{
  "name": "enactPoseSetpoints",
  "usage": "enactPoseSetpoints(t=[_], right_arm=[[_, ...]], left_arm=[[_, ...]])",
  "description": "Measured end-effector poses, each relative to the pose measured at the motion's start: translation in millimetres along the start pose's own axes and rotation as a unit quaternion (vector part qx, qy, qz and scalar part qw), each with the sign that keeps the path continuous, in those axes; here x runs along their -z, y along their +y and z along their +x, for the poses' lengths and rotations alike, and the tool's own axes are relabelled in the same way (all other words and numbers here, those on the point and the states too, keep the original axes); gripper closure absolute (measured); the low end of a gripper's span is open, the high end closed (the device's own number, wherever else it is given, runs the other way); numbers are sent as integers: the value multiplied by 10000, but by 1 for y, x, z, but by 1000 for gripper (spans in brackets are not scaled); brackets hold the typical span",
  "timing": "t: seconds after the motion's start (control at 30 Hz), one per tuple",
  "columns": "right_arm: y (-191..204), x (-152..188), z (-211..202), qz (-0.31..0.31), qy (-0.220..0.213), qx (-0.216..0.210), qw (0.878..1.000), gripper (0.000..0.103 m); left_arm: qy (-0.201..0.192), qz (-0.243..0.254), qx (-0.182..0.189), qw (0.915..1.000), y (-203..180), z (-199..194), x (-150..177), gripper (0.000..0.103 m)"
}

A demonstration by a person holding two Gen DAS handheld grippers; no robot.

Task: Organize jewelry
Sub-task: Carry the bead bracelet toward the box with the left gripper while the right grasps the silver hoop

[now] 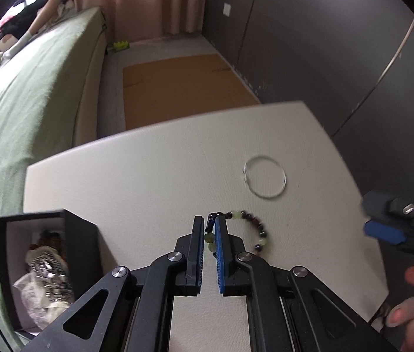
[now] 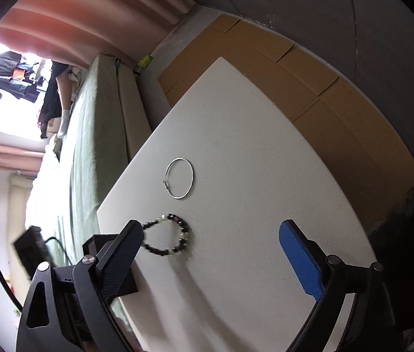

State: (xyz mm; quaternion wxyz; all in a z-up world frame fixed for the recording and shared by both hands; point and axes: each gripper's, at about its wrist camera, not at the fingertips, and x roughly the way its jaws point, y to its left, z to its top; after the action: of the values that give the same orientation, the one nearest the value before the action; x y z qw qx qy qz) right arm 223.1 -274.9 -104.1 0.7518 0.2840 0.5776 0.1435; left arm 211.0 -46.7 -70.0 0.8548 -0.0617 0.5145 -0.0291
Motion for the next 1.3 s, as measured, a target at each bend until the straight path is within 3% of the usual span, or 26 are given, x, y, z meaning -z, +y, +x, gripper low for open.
enactPoseSetpoints(t=[0.13, 0.27, 0.47, 0.53, 0.6, 0.7, 0.97, 1.17, 1.3], right_arm=[[6, 1, 8, -18, 127, -145, 9998, 8], [7, 0, 9, 37, -8, -421, 9991, 8], [19, -2, 18, -163, -188, -197, 9995, 9], [25, -3, 24, -285, -241, -117, 9992, 17], [31, -5, 30, -413, -276, -7, 9988, 31], [40, -10, 43, -616, -300, 219, 9974, 40], [93, -15, 62, -1779, -494, 625, 9808, 58], [107, -17, 86, -2095, -352, 1152, 9703, 69], [115, -11, 98, -2451, -351, 1603, 9555, 75]], left_arm=[[-237, -195, 145, 9994, 14, -15, -1, 96], [-389, -337, 254, 9984, 24, -22, -1, 96], [-693, -706, 535, 9937, 52, -34, 1, 96], [-768, -803, 617, 9919, 58, -36, -1, 96], [-853, -847, 689, 9904, 64, -43, -2, 96], [-1018, -943, 765, 9874, 73, -55, -4, 96], [-1310, -1328, 797, 9792, 108, -77, -3, 96], [-1419, -1567, 795, 9742, 129, -87, 0, 96], [-1517, -1721, 910, 9691, 137, -94, 5, 96]])
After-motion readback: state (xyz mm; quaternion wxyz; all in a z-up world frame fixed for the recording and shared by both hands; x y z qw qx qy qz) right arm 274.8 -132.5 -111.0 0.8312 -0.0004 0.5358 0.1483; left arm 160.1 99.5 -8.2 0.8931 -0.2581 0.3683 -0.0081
